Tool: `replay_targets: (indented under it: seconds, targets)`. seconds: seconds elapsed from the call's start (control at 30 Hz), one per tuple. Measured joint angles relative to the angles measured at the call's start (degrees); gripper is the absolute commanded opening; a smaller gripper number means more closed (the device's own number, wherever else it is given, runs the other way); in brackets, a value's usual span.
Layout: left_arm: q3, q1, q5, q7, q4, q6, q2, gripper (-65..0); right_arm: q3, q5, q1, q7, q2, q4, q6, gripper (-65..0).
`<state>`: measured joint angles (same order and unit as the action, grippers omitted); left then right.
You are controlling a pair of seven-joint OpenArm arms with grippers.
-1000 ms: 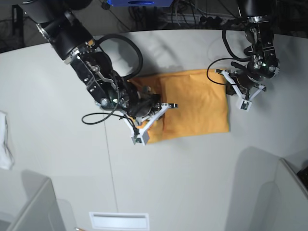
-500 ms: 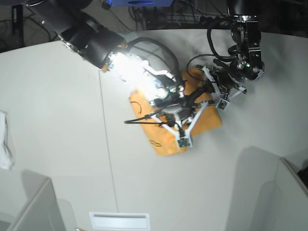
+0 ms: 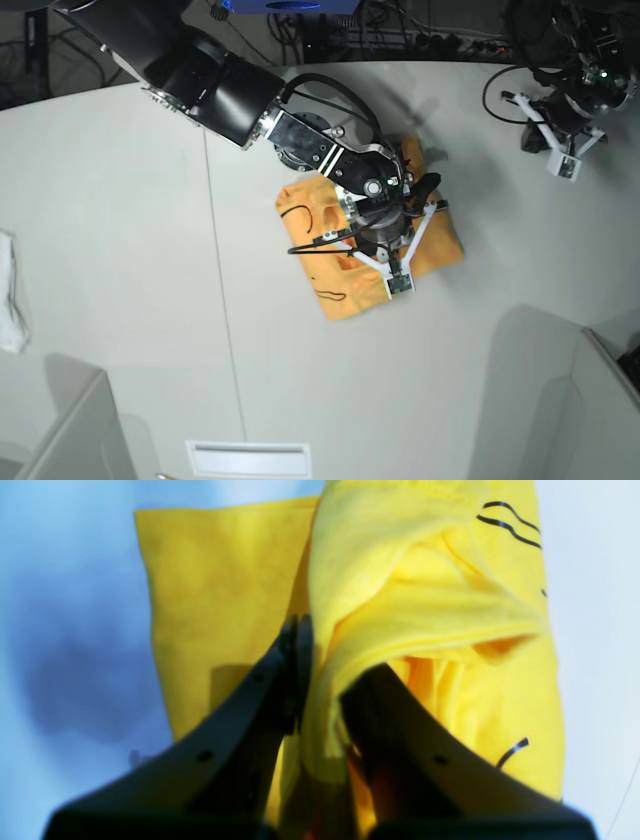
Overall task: Fold the T-shirt properly
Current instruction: 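Fold the held end over the shirt toward the left gripper, then lay the folded end down, open and raise the right gripper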
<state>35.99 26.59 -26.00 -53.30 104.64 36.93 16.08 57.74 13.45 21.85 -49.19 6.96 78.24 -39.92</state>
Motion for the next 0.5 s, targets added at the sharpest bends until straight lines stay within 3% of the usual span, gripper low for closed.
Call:
replay_targets:
  seconds: [0.1, 0.5]
  targets:
    - [4.8, 1.8, -1.6, -0.5, 0.0, 0.0, 0.5, -65.0, 0.0, 0.1, -0.3, -0.1, 0.0, 0.1, 0.0, -65.0]
    - [5.1, 1.7, -2.4, -0.3, -0.2, 0.0, 0.1, -65.0, 2.2, 0.0, -2.0, 2.1, 0.2, 0.9, 0.0, -65.0]
